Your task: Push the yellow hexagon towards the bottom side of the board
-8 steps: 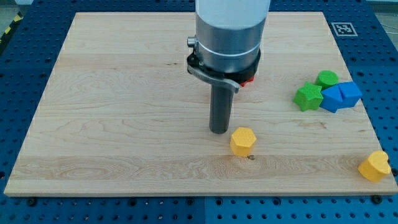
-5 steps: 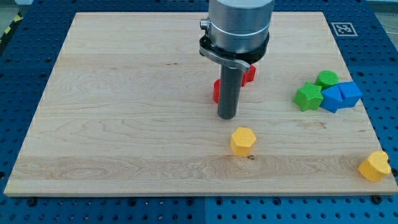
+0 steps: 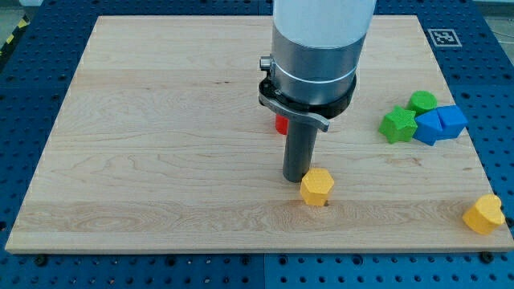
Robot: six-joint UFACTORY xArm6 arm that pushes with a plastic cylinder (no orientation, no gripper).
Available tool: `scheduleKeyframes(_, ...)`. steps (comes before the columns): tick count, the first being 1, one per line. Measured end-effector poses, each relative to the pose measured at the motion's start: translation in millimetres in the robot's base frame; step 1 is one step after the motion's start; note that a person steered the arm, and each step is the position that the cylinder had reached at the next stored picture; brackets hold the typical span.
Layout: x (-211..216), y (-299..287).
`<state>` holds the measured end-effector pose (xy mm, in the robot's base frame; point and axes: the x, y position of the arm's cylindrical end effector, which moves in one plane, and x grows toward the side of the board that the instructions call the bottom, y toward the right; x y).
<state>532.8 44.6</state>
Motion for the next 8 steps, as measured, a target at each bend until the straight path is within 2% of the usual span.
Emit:
scheduleKeyframes(2,6.5,-11.6)
scheduleKeyframes(3,19.8,9.5)
scheduleKeyframes(8,36.0,36.0)
